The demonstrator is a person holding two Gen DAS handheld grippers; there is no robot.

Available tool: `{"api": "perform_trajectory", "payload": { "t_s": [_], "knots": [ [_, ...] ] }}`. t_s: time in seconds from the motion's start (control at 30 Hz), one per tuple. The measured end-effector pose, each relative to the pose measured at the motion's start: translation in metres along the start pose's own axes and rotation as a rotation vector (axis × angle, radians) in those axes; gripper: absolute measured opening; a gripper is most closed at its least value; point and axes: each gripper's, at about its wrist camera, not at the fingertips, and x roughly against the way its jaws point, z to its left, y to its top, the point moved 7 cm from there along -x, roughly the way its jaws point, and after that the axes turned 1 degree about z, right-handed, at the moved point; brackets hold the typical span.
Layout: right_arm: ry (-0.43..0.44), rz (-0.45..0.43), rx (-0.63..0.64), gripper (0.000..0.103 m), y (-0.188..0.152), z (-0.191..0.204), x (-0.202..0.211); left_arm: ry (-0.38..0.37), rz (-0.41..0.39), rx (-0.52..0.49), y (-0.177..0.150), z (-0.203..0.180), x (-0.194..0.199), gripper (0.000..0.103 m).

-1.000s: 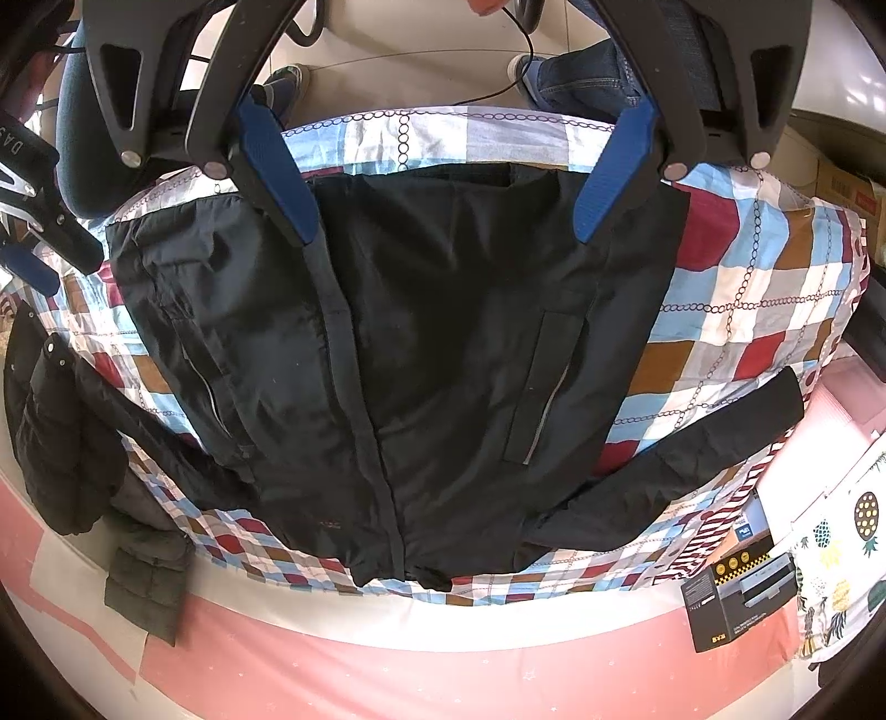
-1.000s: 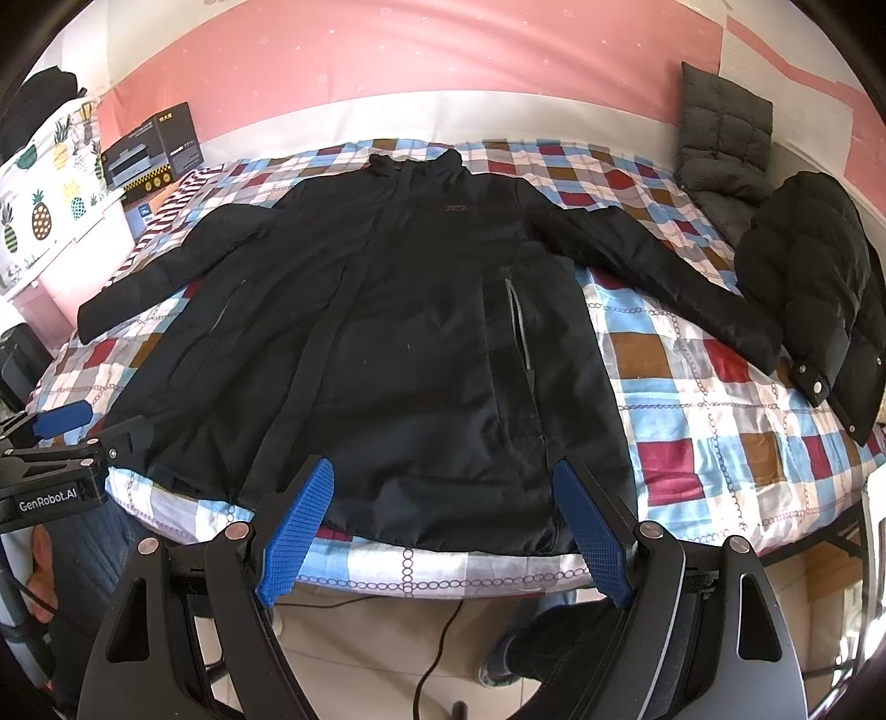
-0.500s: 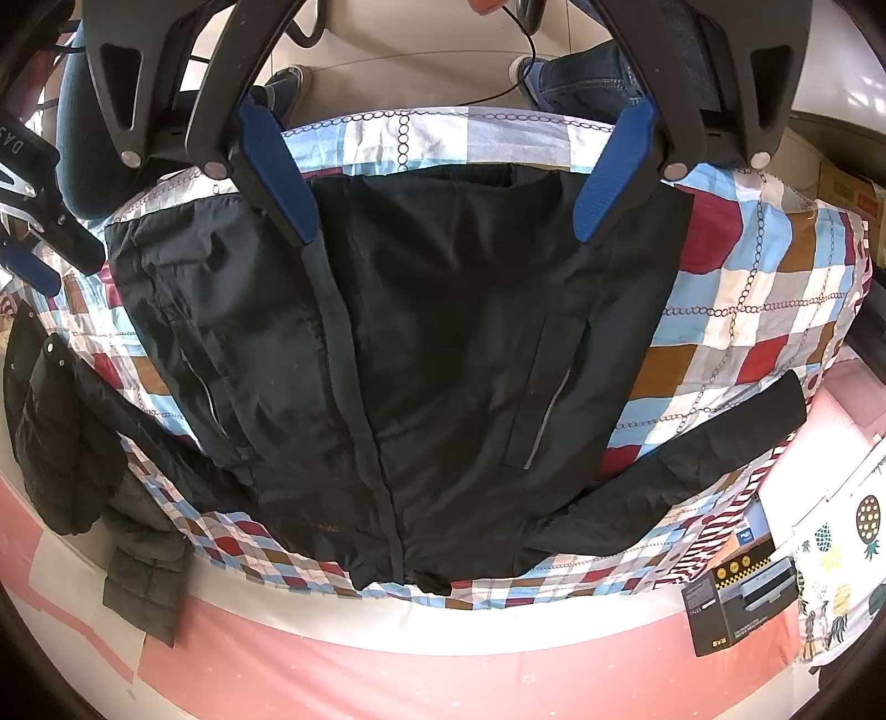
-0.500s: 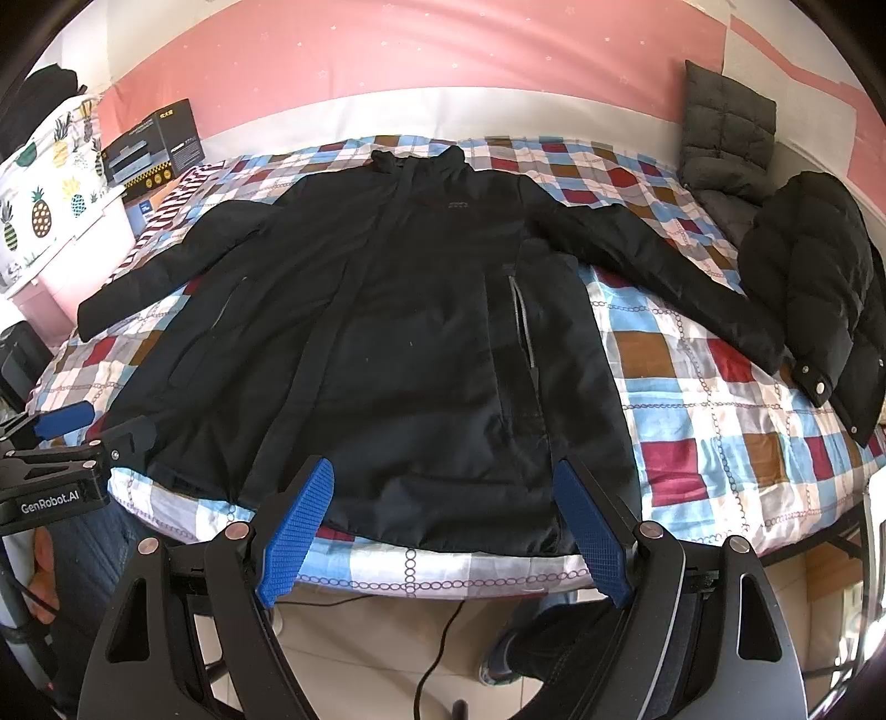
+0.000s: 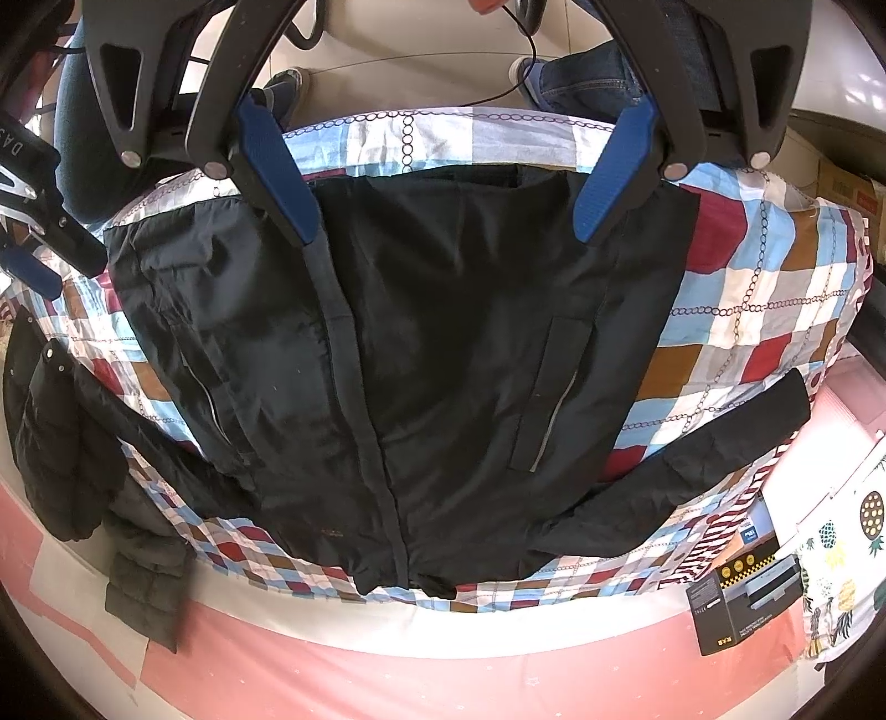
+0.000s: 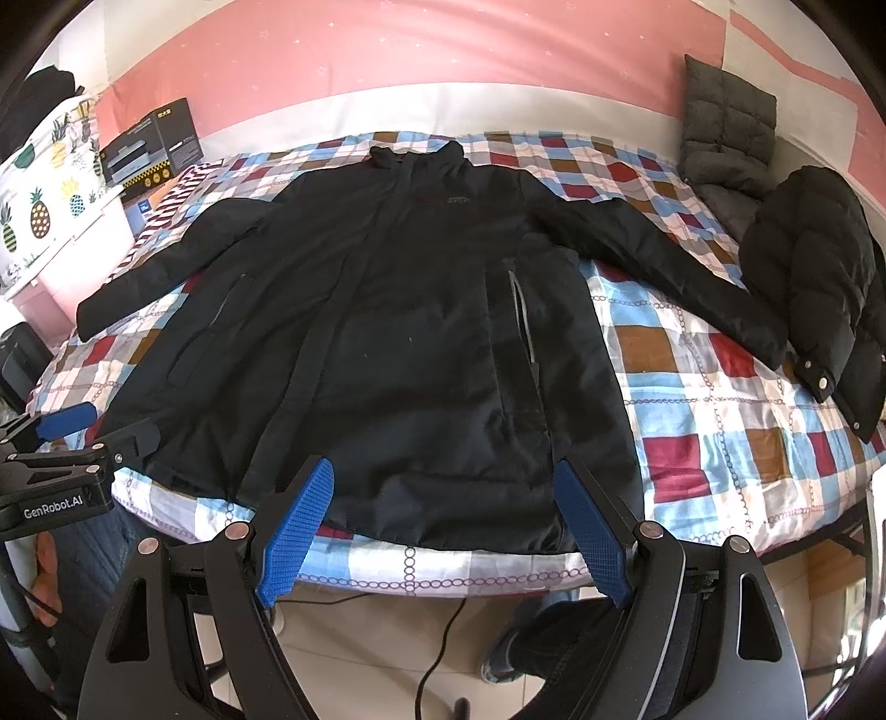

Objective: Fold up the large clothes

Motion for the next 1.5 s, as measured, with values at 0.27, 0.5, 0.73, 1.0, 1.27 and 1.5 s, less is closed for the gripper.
{"api": "perform_trajectory", "payload": {
  "t_s": [0.27,0.5,0.73,1.0,1.27,1.5],
  "knots": [
    [0.002,0.004,0.000,0.082,0.000,0.001,-0.001,0.000,0.000,0.000,0.000,0.000,0.000,0.095],
    [0.006,0.011,0.004,0.082,-0.001,0.003,-0.003,0.003,0.001,0.000,-0.001,-0.001,-0.001,0.095],
    [0.006,0.013,0.004,0.082,-0.001,0.002,-0.003,-0.003,0.006,0.007,-0.002,0.000,-0.004,0.095],
    [0.007,0.028,0.007,0.082,0.004,0.004,-0.014,-0.006,0.025,0.023,0.001,0.006,-0.015,0.095],
    [-0.001,0.037,0.041,0.082,0.020,0.010,-0.032,0.008,0.031,0.040,0.014,0.018,-0.031,0.095],
    [0.014,0.024,0.072,0.082,0.047,0.019,-0.052,-0.007,0.019,0.133,0.043,0.053,-0.052,0.095]
  ]
}}
